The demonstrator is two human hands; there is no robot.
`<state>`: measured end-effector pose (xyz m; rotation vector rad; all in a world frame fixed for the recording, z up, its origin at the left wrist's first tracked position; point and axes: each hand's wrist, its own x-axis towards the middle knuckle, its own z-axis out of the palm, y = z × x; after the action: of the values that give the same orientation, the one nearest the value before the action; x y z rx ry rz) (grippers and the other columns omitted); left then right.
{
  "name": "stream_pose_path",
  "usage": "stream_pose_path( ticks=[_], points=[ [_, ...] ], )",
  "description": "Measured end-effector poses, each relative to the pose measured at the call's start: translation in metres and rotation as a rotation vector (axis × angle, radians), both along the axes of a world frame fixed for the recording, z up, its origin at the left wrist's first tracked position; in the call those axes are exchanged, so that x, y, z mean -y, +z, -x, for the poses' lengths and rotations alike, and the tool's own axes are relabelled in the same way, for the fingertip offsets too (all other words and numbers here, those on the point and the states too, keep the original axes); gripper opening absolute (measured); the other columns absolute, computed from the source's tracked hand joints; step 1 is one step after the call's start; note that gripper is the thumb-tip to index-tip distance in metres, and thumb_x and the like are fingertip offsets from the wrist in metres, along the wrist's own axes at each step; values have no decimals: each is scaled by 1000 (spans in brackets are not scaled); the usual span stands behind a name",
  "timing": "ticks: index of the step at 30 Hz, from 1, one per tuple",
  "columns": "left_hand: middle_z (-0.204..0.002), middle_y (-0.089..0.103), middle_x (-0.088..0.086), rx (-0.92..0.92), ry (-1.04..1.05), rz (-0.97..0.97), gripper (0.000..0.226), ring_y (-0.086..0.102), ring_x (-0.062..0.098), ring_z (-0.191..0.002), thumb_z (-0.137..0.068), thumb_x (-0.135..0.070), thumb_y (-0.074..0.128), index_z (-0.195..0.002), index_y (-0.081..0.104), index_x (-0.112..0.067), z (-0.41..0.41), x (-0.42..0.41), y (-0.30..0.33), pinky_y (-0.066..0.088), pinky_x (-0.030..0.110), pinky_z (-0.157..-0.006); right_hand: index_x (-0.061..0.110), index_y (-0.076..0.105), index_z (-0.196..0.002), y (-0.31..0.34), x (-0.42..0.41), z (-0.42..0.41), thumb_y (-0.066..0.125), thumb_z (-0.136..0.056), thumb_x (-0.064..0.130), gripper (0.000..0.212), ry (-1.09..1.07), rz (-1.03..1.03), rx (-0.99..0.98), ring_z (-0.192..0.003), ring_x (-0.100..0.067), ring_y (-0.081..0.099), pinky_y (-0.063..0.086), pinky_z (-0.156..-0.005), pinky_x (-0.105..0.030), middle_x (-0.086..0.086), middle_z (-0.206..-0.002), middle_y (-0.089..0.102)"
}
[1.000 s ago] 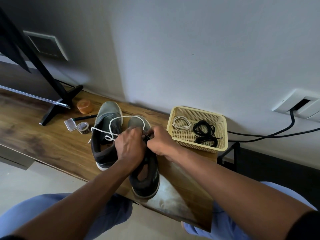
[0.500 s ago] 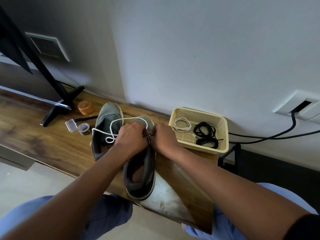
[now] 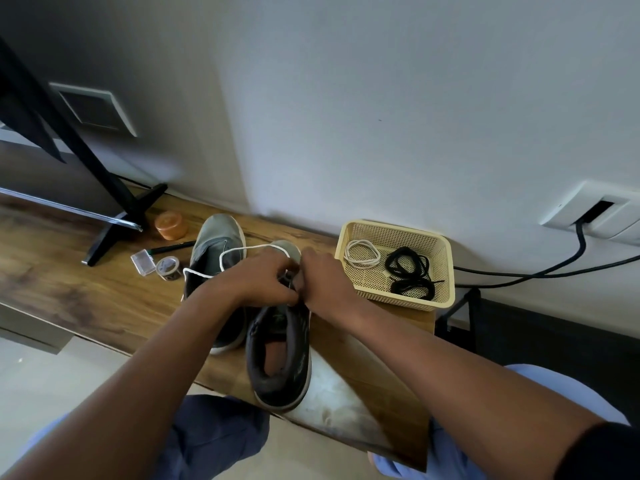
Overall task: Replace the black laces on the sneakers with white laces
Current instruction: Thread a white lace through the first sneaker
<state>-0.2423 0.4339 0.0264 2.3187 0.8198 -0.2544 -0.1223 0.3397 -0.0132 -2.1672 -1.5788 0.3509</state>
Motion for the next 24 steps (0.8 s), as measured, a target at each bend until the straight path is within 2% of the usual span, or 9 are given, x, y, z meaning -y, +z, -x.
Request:
stream_pose_path(
  ticks=[2, 5, 7, 10, 12, 14, 16, 20, 24],
  points=[
    [-107, 56, -4, -92, -3, -116, 27, 63, 20, -100, -60, -48, 71, -81, 56, -40, -3, 7, -4, 55, 37, -87, 0, 54, -115, 1, 0, -5, 53, -97, 12, 22, 6, -79, 33, -94, -43, 62, 31, -66, -37, -25, -105, 64],
    [-126, 51, 2, -169, 33, -262, 43, 63, 29, -113, -71, -53, 75, -110, 68, -36, -5, 13, -11, 52, 38, -93, 1, 50, -111, 13, -4, -14, 46, -103, 20, 21, -76, -205, 103, -83, -41, 65, 30, -62, -38, -21, -90, 66],
    [-134, 51, 2, -176, 49, -282, 52, 62, 30, -120, -71, -54, 78, -120, 70, -37, -3, 13, -11, 52, 40, -98, 2, 49, -110, 29, -11, -23, 47, -100, 16, 17, -220, -292, 12, -82, -41, 66, 40, -62, -41, -18, -86, 68],
    [-139, 50, 1, -191, 22, -304, 55, 60, 29, -124, -72, -57, 79, -123, 70, -38, -4, 13, -7, 51, 43, -102, 8, 46, -100, 62, -20, -42, 42, -97, 12, 7, -444, -464, -642, -75, -38, 72, 57, -73, -48, -13, -80, 72],
    [-140, 50, 1, -199, 16, -317, 56, 60, 28, -124, -74, -60, 77, -125, 68, -39, -5, 14, -4, 51, 42, -101, 10, 43, -97, 78, -22, -55, 37, -97, 10, 6, -475, -500, -1221, -57, -32, 70, 59, -64, -42, -14, -71, 69],
    [-138, 50, -1, -199, 17, -318, 55, 60, 27, -123, -76, -63, 76, -126, 67, -41, -4, 14, -2, 51, 43, -102, 13, 43, -95, 82, -19, -59, 40, -96, 11, 4, -460, -428, -1431, -39, -20, 48, 49, -49, -30, -13, -63, 58],
    [-136, 52, -2, -200, 10, -322, 51, 60, 26, -123, -78, -61, 75, -125, 67, -42, -5, 14, 0, 51, 44, -103, 14, 48, -90, 75, -14, -56, 47, -95, 18, 7, -360, -253, -1067, -42, -14, 41, 35, -49, -25, -8, -67, 54],
    [-128, 57, -1, -182, -29, -357, 39, 61, 26, -121, -82, -49, 73, -119, 70, -38, -9, 14, 2, 52, 43, -100, 21, 68, -106, 52, -5, -38, 65, -91, 36, 21, 26, 170, 73, -95, -25, 69, 54, -77, -34, -3, -101, 72],
    [-129, 58, 0, -171, -20, -393, 40, 61, 27, -121, -84, -52, 71, -120, 70, -36, -10, 14, 1, 53, 44, -99, 27, 63, -130, 37, 4, -20, 64, -93, 34, 38, 156, 177, 392, -112, -28, 68, 46, -73, -32, -1, -122, 70]
  ],
)
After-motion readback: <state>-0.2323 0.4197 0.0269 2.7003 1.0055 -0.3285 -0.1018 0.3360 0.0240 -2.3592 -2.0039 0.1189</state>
